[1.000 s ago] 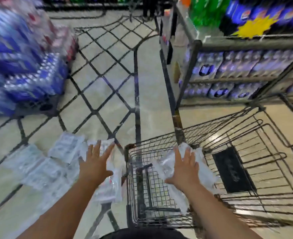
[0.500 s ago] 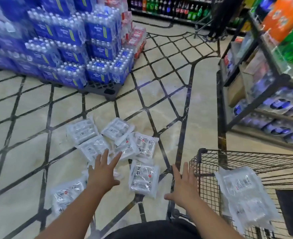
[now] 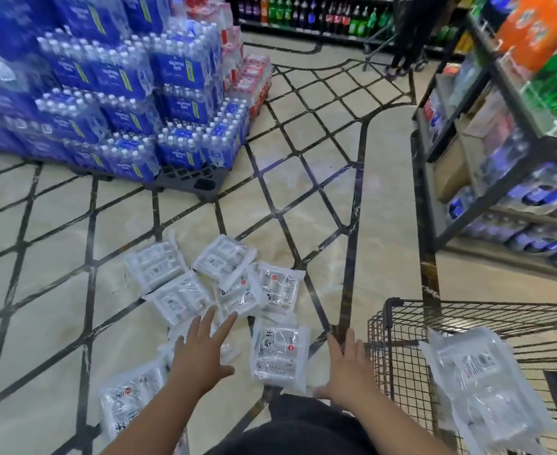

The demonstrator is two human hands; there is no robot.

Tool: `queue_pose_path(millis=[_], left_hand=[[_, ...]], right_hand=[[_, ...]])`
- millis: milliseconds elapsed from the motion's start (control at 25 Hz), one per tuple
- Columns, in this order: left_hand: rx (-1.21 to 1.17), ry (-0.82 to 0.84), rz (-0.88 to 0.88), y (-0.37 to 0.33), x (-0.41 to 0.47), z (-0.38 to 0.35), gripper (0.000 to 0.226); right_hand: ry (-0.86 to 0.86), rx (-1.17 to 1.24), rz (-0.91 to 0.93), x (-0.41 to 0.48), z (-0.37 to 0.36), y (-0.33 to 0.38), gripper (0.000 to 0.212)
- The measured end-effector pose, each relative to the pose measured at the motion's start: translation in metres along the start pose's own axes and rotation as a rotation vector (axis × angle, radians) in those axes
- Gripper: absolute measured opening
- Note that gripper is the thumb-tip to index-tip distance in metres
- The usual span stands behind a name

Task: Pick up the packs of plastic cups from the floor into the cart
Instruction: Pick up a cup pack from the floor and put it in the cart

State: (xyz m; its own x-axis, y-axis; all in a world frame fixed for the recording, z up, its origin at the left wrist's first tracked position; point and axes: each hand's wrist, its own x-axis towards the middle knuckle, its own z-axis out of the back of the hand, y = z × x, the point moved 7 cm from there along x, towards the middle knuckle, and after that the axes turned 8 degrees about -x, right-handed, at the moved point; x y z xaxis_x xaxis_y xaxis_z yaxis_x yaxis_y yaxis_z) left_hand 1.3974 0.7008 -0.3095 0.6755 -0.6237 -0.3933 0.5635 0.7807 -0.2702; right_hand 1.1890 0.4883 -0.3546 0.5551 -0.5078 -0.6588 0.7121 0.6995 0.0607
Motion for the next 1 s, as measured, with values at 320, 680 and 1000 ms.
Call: queue_pose_path(millis=[320,680,1000], left_hand=[[0.01,0.052,0.053,-0.015,0.077,0.002,0.109],[-0.08,0.419,0.132,0.015,0.188,-0.16,0.113],[-0.129,0.545,0.102,0.119,0.374,-0.471,0.129]], right_hand=[[0.07,-0.008,0.008,0.089,0.027,-0.027,0.126],[0.292,0.066,-0.15,0.202,-0.098,-0.029,0.121],[0.382,0.109,-0.297,0.45,-0.355,-0.022,0.124]])
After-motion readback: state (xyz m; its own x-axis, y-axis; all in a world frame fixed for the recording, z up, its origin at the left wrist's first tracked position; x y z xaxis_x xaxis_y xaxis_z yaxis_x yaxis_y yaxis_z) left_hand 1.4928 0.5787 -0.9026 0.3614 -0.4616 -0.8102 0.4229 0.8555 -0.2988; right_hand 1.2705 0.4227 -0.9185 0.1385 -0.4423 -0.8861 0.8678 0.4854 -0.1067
